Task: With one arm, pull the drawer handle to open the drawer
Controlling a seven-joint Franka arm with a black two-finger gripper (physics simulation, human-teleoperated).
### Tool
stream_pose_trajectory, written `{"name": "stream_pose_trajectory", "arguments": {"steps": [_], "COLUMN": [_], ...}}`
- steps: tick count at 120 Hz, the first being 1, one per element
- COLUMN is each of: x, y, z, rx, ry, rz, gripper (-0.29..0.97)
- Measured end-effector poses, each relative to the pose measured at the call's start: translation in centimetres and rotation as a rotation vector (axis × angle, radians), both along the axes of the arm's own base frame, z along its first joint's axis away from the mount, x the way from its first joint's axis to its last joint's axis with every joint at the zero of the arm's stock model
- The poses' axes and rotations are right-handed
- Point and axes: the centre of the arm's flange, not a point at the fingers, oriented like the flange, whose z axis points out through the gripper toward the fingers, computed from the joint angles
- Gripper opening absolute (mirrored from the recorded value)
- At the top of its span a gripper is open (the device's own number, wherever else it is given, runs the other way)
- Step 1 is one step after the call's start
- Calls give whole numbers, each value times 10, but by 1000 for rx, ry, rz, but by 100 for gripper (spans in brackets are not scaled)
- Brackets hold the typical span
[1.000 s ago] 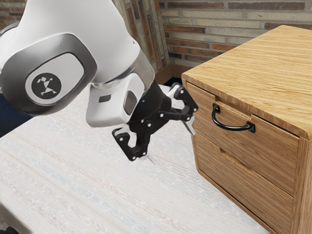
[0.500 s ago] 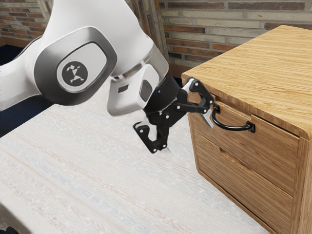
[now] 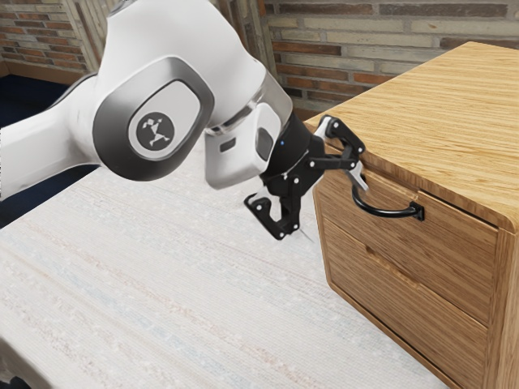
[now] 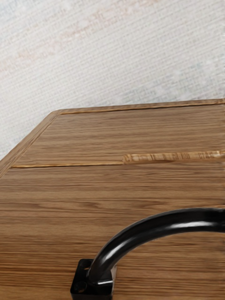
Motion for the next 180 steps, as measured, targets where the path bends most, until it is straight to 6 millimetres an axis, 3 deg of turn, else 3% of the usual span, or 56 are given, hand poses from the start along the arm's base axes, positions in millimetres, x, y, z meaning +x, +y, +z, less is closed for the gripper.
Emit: {"name": "stream_pose_trajectory", "arguments": {"steps": [48,86,108,130,145,180], "x": [14,2,-30,-57,-80,-128], "y": [-5,-4,-1,-5,-2,16], "z": [-25,-22,-12,-16,-11,-16], "rx": [-10,-17,-17,-11,-14,-21], "ry": [4,-6,-20,-12,-22,-19], "rz": [21,34,35,29,32,55], "gripper": [65,42,30,32,24,31]}}
